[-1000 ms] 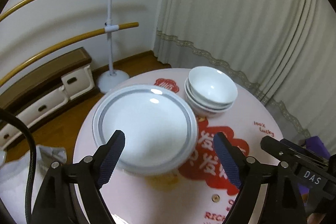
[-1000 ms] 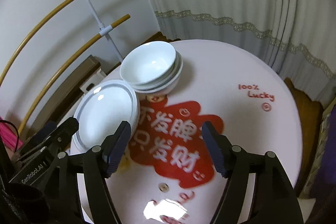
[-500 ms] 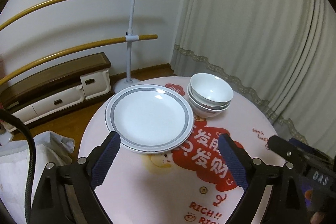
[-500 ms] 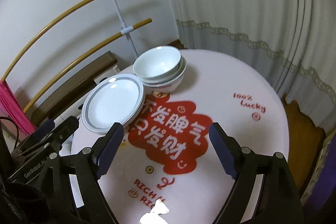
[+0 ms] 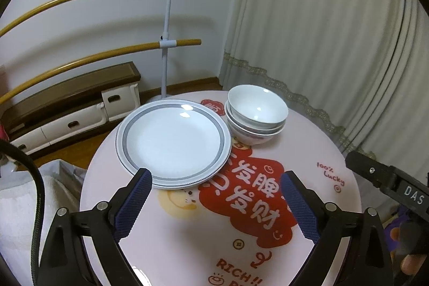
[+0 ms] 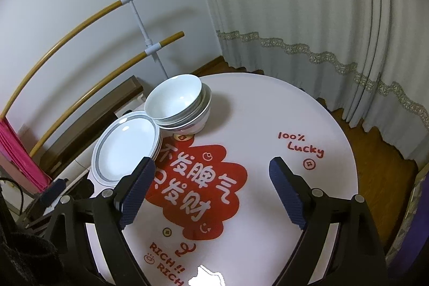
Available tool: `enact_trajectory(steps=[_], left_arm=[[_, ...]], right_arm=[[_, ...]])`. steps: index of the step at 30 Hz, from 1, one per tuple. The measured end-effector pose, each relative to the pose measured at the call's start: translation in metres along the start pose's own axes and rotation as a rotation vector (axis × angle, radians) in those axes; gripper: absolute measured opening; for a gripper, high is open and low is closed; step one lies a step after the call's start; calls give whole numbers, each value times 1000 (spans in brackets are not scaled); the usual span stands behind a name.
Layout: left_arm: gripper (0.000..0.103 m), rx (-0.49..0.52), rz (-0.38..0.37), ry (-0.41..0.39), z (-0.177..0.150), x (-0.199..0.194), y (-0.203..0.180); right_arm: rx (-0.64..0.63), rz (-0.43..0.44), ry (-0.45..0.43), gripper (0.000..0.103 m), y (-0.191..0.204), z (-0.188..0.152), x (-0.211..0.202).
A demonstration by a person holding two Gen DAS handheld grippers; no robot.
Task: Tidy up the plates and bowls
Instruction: 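Pull both grippers back from the stack of three bowls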
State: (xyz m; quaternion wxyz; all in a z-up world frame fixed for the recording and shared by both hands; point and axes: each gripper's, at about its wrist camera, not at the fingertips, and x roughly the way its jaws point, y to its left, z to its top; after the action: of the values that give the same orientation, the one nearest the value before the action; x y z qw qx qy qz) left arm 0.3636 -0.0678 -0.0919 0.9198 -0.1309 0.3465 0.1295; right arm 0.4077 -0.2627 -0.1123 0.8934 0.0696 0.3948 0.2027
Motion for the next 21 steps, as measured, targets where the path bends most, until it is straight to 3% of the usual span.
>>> enact_trajectory(steps=[10,21], left_arm=[[95,1,9,37,17,40,-18],[95,-13,-11,56,76,102,-23]], right_arm=[[14,22,12,90,-17,12,24],[53,56,33,90,-26,51,59]])
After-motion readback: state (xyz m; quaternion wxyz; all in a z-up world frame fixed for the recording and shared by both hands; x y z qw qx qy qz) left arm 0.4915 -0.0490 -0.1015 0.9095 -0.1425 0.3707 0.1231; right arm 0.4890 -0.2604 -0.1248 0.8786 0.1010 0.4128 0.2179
